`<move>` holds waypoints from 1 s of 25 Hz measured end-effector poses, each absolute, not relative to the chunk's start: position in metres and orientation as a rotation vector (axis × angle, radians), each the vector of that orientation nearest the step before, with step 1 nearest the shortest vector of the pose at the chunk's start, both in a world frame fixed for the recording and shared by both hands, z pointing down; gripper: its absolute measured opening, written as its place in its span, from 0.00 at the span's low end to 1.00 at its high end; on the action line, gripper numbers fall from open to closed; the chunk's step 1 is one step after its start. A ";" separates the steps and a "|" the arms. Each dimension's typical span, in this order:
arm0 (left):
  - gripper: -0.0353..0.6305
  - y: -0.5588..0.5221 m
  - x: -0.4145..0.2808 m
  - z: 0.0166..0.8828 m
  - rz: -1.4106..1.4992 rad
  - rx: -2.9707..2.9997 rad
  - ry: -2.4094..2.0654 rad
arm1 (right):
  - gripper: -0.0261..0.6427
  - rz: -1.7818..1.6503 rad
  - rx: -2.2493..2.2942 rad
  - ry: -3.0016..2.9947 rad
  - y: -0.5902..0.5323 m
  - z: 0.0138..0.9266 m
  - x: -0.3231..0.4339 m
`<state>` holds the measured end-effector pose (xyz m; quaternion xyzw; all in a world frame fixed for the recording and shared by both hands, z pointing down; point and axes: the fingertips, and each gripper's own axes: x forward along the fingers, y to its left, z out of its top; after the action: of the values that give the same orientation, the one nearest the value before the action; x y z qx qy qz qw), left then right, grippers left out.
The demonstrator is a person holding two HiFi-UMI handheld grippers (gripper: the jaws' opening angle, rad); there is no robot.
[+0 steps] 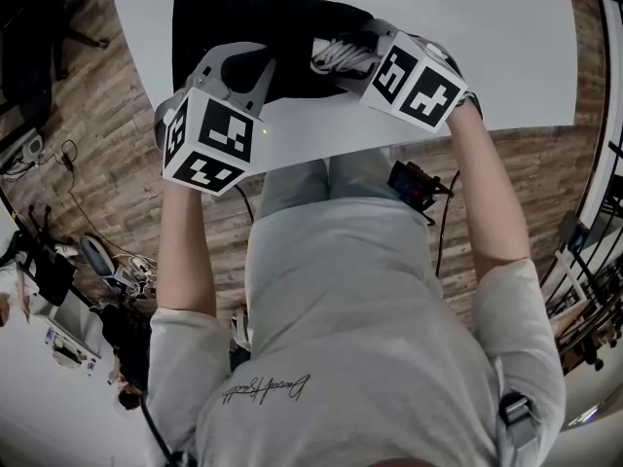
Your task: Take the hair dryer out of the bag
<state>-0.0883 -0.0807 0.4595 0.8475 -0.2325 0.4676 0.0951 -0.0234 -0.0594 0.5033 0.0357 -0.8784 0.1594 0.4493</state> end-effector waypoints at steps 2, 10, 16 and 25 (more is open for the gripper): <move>0.09 -0.081 -0.089 0.460 1.394 2.509 -0.693 | 0.42 0.399 0.091 -2.173 -0.059 0.503 -0.022; 0.09 -0.082 -0.091 0.462 1.401 2.505 -0.711 | 0.42 0.418 0.119 -2.181 -0.060 0.502 -0.015; 0.09 -0.083 -0.095 0.466 1.403 2.496 -0.728 | 0.42 0.426 0.134 -2.183 -0.059 0.501 -0.010; 0.09 -0.086 -0.097 0.471 1.421 2.480 -0.747 | 0.42 0.447 0.160 -2.177 -0.058 0.500 0.005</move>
<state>-0.0973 -0.0861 0.4714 0.8358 -0.2517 0.4789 0.0936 0.0046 -0.0578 0.5000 0.0645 -0.8769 0.1802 0.4410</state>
